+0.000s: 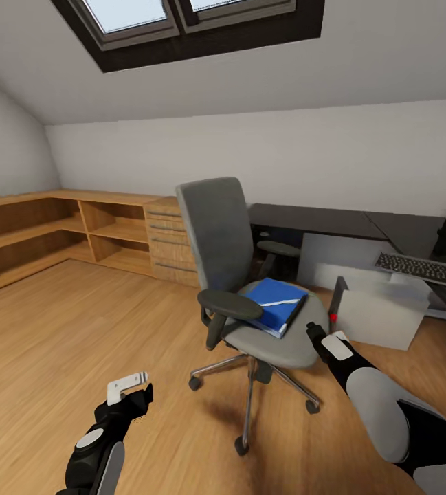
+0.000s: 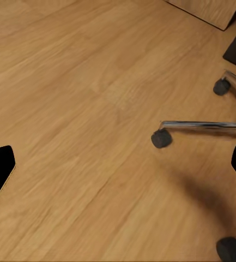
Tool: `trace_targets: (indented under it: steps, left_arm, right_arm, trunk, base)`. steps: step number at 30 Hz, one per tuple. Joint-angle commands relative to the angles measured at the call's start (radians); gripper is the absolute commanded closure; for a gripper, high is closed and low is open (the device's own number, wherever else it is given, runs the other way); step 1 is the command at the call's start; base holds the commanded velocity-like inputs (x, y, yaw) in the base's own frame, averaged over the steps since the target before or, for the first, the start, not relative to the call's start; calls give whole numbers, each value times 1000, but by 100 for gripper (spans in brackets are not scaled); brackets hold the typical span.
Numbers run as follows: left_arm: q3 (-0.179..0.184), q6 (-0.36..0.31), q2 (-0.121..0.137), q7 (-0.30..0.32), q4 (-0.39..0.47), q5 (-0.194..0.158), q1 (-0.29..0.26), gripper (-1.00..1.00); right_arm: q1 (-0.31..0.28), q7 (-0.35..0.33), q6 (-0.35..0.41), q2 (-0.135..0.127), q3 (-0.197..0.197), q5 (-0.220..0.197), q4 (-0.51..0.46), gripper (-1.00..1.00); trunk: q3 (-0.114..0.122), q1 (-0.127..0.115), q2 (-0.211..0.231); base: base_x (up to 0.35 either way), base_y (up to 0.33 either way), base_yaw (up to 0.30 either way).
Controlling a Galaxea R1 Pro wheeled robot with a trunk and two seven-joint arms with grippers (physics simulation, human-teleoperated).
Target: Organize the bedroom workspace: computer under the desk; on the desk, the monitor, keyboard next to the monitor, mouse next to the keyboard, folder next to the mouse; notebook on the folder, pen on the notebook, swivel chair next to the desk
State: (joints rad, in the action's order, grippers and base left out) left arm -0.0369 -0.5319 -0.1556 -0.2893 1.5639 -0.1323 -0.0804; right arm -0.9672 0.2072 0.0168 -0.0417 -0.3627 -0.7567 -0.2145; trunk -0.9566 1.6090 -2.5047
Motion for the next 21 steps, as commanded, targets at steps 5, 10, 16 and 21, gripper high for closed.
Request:
trace_targets:
  steps: [5, 10, 16, 21]
  left_arm:
    - [0, -3, 0, -7, 0, -10, -1, -100]
    - [1, -3, 0, -4, -1, -10, -1, -100]
    - [2, -3, 0, -4, -6, -10, -1, -100]
    - [2, -3, 0, -4, -7, -10, -1, -100]
  right_arm:
    - [0, 3, 2, 0, 7, -23, 0, -100]
    - [0, 3, 2, 0, 7, -23, 0, -100]
    - [0, 3, 2, 2, 7, -23, 0, -100]
    - [1, -3, 2, 3, 7, -23, 0, -100]
  trunk:
    - [-1, 0, 0]
    - [-1, 0, 0]
    - [-1, 0, 0]
    - [-1, 0, 0]
  base:
    - [252, 0, 242]
    - [44, 0, 253]
    - [4, 0, 255]
    - [0, 0, 255]
